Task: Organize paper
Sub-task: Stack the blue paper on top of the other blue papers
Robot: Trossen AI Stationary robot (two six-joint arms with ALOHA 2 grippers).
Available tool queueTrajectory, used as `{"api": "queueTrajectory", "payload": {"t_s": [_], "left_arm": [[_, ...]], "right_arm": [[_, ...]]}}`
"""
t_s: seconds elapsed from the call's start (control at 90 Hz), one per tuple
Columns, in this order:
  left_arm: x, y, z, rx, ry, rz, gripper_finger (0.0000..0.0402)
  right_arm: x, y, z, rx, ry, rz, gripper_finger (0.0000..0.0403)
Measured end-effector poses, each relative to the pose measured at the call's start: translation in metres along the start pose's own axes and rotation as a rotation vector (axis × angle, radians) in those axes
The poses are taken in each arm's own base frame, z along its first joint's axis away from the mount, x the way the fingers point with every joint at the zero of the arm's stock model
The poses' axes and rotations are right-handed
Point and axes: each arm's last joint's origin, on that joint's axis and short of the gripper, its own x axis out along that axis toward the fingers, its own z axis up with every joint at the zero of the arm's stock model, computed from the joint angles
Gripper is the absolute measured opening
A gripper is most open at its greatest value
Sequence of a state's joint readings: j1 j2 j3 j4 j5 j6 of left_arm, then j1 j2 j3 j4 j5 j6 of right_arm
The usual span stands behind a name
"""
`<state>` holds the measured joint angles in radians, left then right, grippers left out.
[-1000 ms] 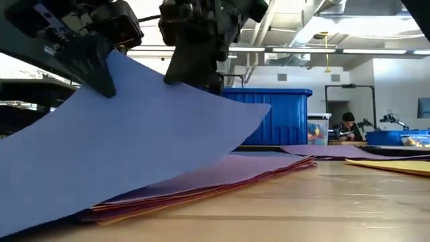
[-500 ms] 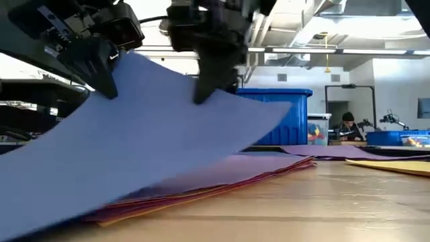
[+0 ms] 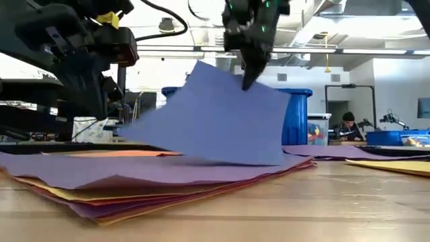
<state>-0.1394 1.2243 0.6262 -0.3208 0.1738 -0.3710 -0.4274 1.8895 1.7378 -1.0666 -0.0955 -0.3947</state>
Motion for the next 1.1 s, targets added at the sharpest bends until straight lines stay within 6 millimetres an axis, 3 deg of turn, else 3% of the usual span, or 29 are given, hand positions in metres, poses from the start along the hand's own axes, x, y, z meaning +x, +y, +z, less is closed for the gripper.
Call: {"api": "queueTrajectory", "payload": {"t_s": [0.211, 0.356, 0.578, 0.833, 1.1], "left_arm": [[0.0, 0.0, 0.0, -0.138, 0.002, 0.001, 0.0042], [0.0, 0.0, 0.0, -0.219, 0.0, 0.0, 0.0042], [0.0, 0.0, 0.0, -0.27, 0.0, 0.001, 0.0042], [0.0, 0.001, 0.0, -0.276, -0.004, 0.01, 0.0042], [0.0, 0.002, 0.001, -0.277, -0.017, 0.035, 0.0042]], "right_arm": [[0.025, -0.089, -0.037, -0.006, 0.034, -0.068, 0.0], [0.055, -0.119, -0.058, -0.07, 0.079, -0.023, 0.0], [0.081, -0.132, -0.071, -0.229, 0.128, 0.033, 0.0], [0.062, -0.141, -0.054, -0.333, -0.001, -0.14, 0.0], [0.066, -0.132, -0.052, -0.427, 0.0, -0.068, 0.0]]}}
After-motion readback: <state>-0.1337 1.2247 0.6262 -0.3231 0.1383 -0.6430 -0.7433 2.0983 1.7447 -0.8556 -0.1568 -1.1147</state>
